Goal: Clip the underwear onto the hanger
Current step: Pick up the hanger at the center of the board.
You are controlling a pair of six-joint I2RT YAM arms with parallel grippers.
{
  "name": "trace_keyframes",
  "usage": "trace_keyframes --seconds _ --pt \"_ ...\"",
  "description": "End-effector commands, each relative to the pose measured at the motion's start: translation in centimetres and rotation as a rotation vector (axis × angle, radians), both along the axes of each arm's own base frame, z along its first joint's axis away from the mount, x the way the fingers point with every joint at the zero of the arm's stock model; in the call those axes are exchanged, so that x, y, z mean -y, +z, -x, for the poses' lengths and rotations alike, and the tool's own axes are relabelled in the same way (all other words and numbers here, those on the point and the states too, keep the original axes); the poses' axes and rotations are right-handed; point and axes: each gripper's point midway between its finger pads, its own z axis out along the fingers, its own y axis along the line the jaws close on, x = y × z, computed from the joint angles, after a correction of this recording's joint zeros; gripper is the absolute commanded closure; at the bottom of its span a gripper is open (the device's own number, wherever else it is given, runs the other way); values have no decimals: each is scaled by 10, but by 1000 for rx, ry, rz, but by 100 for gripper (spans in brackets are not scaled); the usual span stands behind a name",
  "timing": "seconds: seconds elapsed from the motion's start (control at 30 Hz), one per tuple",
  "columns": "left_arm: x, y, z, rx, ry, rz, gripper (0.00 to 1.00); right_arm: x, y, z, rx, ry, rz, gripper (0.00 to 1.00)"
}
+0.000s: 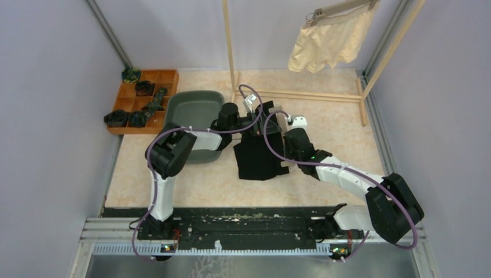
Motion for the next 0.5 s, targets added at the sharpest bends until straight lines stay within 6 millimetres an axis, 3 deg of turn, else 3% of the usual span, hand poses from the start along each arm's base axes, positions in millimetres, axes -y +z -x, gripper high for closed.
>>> trace_keyframes --seconds 0.0,0.47 --pt "4 -1 -3 -3 18 48 0 -20 38 -20 112 -3 -53 100" --pt "4 -8 -18 -34 103 64 2 -45 44 -21 121 16 -65 100"
